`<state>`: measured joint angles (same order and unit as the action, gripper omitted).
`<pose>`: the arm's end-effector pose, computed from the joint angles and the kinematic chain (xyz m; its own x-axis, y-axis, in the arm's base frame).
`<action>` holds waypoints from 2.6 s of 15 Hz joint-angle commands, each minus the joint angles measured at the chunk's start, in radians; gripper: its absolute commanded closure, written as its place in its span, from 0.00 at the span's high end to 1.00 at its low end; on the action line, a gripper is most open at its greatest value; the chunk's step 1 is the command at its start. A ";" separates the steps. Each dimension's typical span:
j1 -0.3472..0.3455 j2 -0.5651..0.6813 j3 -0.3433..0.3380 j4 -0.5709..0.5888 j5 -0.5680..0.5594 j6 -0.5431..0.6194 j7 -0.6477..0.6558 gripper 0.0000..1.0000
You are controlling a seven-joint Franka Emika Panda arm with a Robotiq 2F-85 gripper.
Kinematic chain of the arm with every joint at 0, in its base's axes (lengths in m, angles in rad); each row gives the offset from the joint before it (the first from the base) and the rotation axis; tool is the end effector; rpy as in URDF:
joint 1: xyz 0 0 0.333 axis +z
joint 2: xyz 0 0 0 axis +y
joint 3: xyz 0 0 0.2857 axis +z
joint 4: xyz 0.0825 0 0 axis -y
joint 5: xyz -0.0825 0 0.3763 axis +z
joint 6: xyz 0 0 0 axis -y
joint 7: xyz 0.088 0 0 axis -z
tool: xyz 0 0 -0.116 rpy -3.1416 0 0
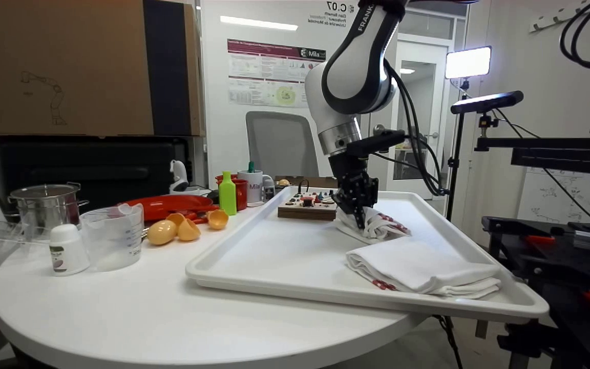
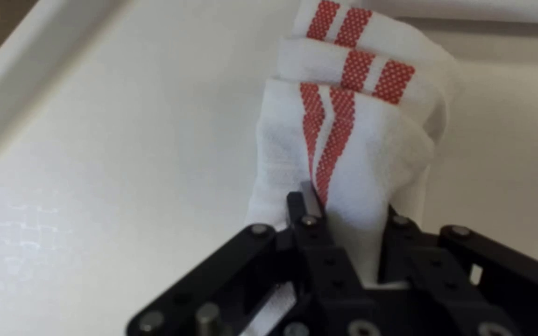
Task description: Use the cloth to wipe the tray
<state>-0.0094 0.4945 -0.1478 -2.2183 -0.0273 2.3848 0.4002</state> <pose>0.4796 -0.0842 0.1020 0.8197 -0.5095 -0.2617 -0.4708 -0.8595 0.1990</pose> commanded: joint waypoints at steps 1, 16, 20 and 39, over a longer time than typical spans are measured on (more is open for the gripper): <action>-0.021 0.051 -0.018 -0.041 0.022 0.041 -0.005 0.06; -0.075 0.088 -0.090 -0.029 0.035 -0.010 0.015 0.06; -0.088 0.096 -0.083 -0.011 0.045 -0.026 0.007 0.06; -0.037 0.057 0.055 0.035 0.054 0.016 -0.136 0.06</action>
<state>-0.0608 0.4951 -0.1081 -2.2109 0.0134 2.3446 0.2927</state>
